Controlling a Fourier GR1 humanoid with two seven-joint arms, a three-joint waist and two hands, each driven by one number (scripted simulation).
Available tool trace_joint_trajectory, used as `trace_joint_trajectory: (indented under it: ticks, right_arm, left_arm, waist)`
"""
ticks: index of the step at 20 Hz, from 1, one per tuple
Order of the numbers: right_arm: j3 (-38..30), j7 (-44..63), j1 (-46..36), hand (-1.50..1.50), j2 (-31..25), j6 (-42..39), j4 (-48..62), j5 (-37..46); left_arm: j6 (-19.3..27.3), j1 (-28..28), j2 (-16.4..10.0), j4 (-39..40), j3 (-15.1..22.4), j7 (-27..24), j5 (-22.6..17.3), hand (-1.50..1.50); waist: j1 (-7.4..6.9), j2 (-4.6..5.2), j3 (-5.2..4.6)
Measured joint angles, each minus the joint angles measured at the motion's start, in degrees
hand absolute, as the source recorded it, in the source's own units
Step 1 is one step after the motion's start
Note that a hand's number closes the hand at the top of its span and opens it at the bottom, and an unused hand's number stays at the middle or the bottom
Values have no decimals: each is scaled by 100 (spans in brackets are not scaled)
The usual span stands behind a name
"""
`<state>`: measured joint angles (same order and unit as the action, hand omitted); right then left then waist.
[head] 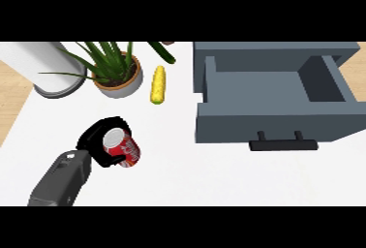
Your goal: Pick up the can, place it into the drawer and close the drawer
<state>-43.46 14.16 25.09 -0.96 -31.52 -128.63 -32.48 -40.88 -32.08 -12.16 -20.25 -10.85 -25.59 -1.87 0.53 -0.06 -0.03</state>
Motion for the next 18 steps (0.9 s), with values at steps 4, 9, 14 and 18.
trace_joint_trajectory:
  ticks: [4,9,14,18]
  right_arm:
    - [28,-15,36,-150,58,83,-48,34]
    - [50,-53,163,-150,73,158,-119,21]
    - [4,-89,351,-150,89,124,-194,-105]
    - [-9,70,293,-150,29,256,-315,-159]
  left_arm:
    - [829,63,261,-250,-448,-116,-422,150]
    - [2033,178,668,-775,-874,-252,-829,150]
    - [2799,272,1035,-2011,-774,297,-1032,150]
    - [3382,395,1146,-3115,-295,855,-1219,150]
  waist:
    - [-72,-27,7]
    - [-120,-52,12]
    - [-124,-60,14]
    - [-128,-59,12]
